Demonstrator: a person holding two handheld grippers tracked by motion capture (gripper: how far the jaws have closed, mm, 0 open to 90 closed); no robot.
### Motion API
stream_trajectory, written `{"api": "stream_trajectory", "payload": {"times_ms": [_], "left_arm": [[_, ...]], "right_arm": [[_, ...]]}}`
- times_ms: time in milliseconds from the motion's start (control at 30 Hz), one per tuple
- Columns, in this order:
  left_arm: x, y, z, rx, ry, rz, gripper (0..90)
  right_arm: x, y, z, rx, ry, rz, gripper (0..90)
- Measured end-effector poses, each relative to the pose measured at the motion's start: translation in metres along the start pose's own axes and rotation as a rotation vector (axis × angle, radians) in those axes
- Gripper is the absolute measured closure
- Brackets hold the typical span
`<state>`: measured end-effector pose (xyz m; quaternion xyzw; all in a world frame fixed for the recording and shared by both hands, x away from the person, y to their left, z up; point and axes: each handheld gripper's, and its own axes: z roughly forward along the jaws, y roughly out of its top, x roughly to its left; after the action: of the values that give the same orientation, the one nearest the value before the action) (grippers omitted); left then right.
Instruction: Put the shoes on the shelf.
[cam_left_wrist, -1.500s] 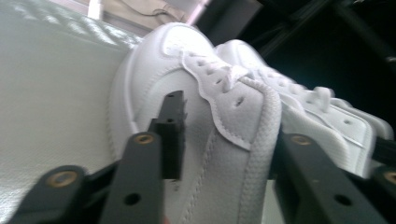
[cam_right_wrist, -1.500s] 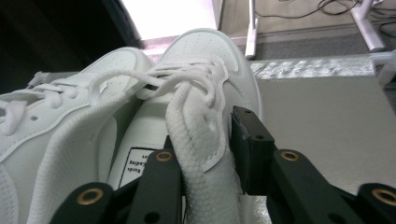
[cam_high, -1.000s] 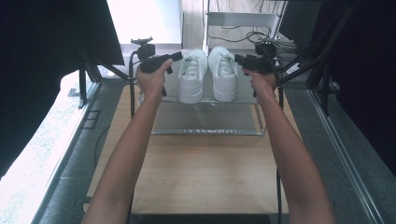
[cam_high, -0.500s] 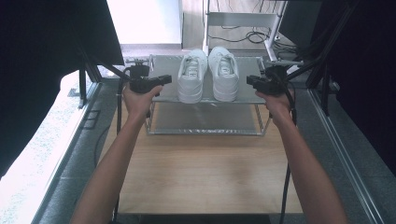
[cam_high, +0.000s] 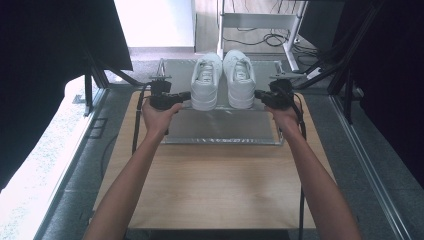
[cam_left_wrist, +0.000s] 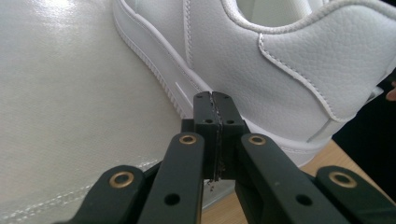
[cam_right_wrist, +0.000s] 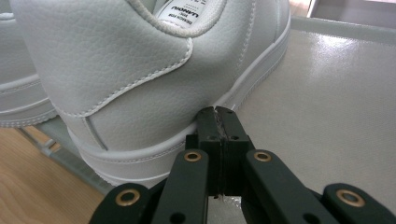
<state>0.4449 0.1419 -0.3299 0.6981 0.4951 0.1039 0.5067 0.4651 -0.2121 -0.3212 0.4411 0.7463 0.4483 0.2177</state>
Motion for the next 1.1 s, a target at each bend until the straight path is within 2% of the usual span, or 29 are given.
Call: {"api": "stream_trajectory", "payload": {"times_ms": [67,133,200,300,433,500,600,733,833,933,1000,1067,1100], "left_arm": [[-0.004,0.000,0.001,-0.006,0.012,0.002,90.0],[-0.006,0.001,0.004,-0.009,0.048,0.012,90.0],[-0.006,0.002,0.007,-0.015,0.055,-0.005,90.0],[-0.006,0.003,0.012,-0.010,0.029,-0.045,90.0],[-0.015,0.002,0.018,-0.013,0.016,-0.035,90.0],[-0.017,0.002,0.021,-0.008,0.035,-0.035,90.0],[-0.015,0.003,0.023,-0.010,0.031,-0.057,90.0],[-0.013,0.003,0.022,-0.006,0.012,-0.059,89.9],[-0.010,0.003,0.021,-0.006,0.016,-0.044,85.1],[-0.013,-0.001,0.019,-0.047,0.051,0.002,78.4],[-0.014,-0.001,0.016,-0.062,0.066,0.031,69.6],[-0.012,0.000,0.013,-0.057,0.057,0.042,62.9],[-0.012,0.000,0.012,-0.046,0.051,0.041,62.7]], "right_arm": [[0.000,0.000,0.000,-0.002,0.004,0.011,90.0],[0.001,0.000,0.000,-0.006,0.006,0.016,90.0],[0.002,0.000,0.000,-0.008,0.008,0.013,90.0],[0.002,-0.001,0.001,-0.009,0.021,0.027,90.0],[0.006,-0.001,0.002,-0.010,0.037,0.017,90.0],[0.009,-0.001,0.002,-0.006,0.032,0.005,90.0],[0.008,-0.001,0.002,-0.006,0.033,0.008,90.0],[0.007,-0.003,0.001,-0.013,0.046,0.009,90.0],[0.006,-0.005,0.001,-0.024,0.051,0.005,89.7],[0.007,-0.007,0.001,-0.041,0.033,-0.009,86.5],[0.007,-0.008,0.000,-0.052,0.025,-0.007,82.4],[0.007,-0.007,-0.003,-0.067,0.024,0.002,78.9],[0.007,-0.007,-0.005,-0.072,0.029,0.006,77.1]]}}
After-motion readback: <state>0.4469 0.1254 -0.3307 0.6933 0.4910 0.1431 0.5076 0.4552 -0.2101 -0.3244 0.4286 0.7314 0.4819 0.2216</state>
